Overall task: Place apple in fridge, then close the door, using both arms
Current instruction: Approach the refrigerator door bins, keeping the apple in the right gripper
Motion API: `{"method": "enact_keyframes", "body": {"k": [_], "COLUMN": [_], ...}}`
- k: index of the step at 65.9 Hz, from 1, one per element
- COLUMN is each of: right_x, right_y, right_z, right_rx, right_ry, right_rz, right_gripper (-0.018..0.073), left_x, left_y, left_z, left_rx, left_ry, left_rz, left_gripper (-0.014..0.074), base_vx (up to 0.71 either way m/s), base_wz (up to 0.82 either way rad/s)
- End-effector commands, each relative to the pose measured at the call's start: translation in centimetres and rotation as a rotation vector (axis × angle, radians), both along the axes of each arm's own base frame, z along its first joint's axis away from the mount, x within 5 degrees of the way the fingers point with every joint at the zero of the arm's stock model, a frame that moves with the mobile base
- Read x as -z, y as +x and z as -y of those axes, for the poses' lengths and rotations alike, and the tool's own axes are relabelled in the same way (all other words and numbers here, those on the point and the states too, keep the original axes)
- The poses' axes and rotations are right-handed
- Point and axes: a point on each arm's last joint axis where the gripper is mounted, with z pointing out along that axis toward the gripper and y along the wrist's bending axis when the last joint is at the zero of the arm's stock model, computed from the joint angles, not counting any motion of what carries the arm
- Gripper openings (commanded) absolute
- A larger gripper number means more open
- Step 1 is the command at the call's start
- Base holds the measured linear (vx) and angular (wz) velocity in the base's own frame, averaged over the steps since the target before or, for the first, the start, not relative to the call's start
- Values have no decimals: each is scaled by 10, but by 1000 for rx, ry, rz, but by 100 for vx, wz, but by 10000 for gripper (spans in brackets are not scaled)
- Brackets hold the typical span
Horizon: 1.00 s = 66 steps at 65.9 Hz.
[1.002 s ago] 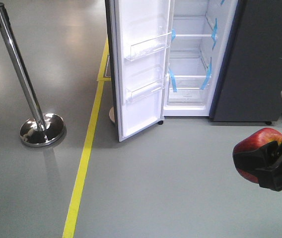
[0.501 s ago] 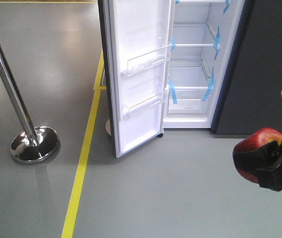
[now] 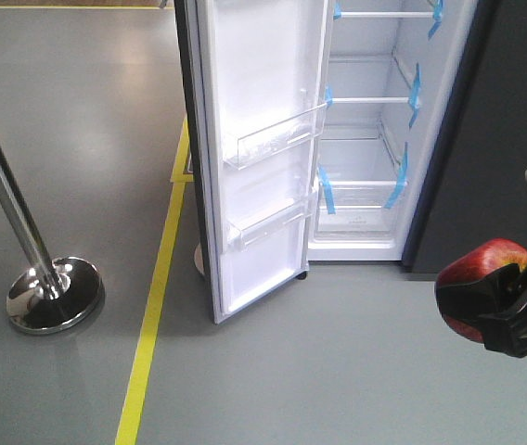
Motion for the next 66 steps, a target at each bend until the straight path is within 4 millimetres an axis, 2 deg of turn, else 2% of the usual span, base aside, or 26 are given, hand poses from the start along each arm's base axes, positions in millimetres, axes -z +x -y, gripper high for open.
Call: {"method": "enact_keyframes", "body": {"k": [1,66], "right_x": [-14,-14], "right_y": [2,2], "right_z": [0,0], "right_rx": [12,12], "right_ry": [32,32], "right_rz": [86,86], "right_gripper": [143,143], "left_x": [2,2], "left_y": [1,1], "left_z": [0,0], "left_rx": [-1,-1], "left_ry": [-7,-7], "left_rz": [47,47], "left_gripper": [-6,-6], "base_vx": [21,20], "base_wz": [0,-1]}}
